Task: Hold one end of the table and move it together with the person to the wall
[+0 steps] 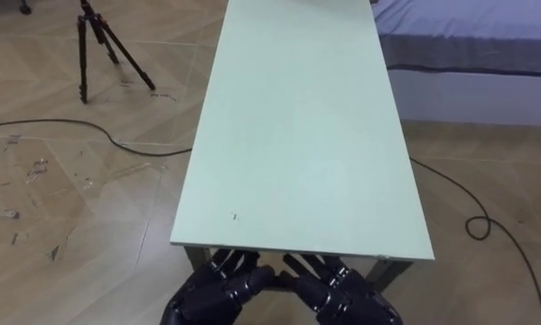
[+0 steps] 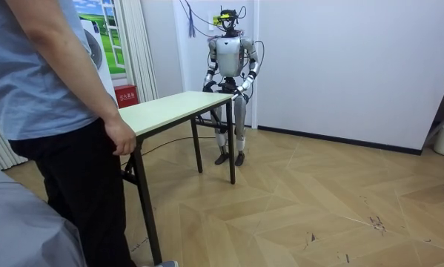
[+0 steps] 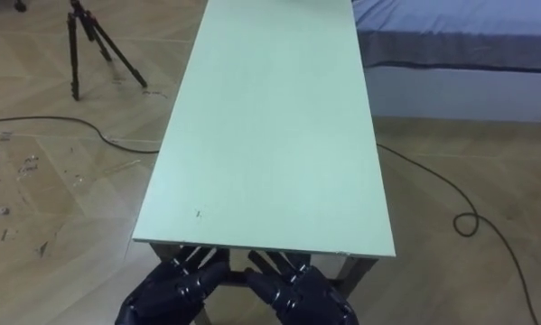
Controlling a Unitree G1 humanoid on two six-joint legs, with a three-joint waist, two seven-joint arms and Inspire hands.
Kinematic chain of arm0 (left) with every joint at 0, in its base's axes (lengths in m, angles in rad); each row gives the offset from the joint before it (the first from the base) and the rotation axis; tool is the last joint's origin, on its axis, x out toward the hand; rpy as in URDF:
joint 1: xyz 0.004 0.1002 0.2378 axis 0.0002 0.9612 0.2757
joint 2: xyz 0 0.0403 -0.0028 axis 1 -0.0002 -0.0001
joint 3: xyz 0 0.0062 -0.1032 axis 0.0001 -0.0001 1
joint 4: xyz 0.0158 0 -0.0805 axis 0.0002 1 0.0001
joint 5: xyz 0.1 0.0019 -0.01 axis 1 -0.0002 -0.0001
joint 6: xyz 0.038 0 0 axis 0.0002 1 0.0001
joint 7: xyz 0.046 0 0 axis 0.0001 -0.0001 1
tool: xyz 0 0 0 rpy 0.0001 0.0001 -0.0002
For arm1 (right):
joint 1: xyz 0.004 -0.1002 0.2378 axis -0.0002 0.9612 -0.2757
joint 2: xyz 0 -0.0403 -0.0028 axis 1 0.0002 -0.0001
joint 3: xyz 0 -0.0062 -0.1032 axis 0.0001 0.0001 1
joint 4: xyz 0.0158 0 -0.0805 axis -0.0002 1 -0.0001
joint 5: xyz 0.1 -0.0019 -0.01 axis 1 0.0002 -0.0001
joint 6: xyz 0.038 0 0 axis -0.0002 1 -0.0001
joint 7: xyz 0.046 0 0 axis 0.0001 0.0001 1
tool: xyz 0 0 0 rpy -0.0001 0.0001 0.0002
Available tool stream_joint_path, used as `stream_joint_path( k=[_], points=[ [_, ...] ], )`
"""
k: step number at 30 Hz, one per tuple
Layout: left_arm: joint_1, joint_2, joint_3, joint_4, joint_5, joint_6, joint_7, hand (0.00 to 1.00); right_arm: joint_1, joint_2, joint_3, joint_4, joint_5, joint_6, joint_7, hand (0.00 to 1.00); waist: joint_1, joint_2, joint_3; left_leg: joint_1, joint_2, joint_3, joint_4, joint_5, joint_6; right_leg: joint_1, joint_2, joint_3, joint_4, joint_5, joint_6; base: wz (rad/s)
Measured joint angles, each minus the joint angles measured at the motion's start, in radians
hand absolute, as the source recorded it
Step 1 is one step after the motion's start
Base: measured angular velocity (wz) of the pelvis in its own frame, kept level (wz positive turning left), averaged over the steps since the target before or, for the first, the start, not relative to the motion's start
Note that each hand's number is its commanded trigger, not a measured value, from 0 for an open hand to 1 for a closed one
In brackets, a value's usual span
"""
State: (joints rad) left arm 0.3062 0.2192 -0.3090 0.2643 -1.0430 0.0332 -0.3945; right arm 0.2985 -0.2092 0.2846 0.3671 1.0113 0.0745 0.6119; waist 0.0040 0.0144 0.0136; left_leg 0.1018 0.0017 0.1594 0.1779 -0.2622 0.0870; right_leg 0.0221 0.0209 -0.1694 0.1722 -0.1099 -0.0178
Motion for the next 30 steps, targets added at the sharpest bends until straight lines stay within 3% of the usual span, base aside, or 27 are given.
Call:
stream_joint_path(
  k=[9,15,17,25,30],
  points=[
    [-0.032,0.0,0.028,0.0,-0.129,0.037,0.052,0.0,-0.015,0.005,0.001,-0.001,0.093,0.03,-0.057,0.0,0.002,-0.003,0.0019,0.005,0.0,0.003,-0.004,0.0,0.0,-0.001,0.0,0.0,0.001,0.0,0.0,0.0],
    [-0.033,-0.011,0.028,0.011,-0.17,0.049,0.073,0.0,-0.02,0.012,0.005,-0.001,0.181,0.037,-0.1,0.0,0.003,-0.002,0.0029,0.013,0.0,0.003,-0.008,0.0,0.0,0.005,0.002,0.002,-0.001,0.0,0.0,-0.01],
    [-0.034,-0.028,0.03,0.011,-0.224,0.052,0.09,0.0,-0.028,0.018,0.005,-0.002,0.239,0.037,-0.135,0.0,0.004,-0.002,0.0029,0.014,0.0,0.008,-0.008,0.0,0.0,0.004,0.002,0.006,-0.001,0.0,0.0,-0.04],
    [-0.054,-0.051,0.04,0.071,-0.242,0.055,0.13,0.0,-0.037,0.043,-0.008,-0.002,0.339,0.042,-0.194,0.0,0.003,0.005,0.005,0.03,0.0,0.021,-0.003,0.0,0.0,0.014,0.003,0.019,-0.002,0.0,0.0,-0.05],
    [-0.056,-0.054,0.061,0.081,-0.263,0.08,0.148,0.0,-0.038,0.046,-0.045,-0.001,0.412,0.049,-0.225,0.0,0.003,0.012,0.002,0.033,0.0,0.025,-0.011,0.0,0.0,0.018,0.004,0.026,-0.001,0.0,0.0,-0.04]
  ],
)
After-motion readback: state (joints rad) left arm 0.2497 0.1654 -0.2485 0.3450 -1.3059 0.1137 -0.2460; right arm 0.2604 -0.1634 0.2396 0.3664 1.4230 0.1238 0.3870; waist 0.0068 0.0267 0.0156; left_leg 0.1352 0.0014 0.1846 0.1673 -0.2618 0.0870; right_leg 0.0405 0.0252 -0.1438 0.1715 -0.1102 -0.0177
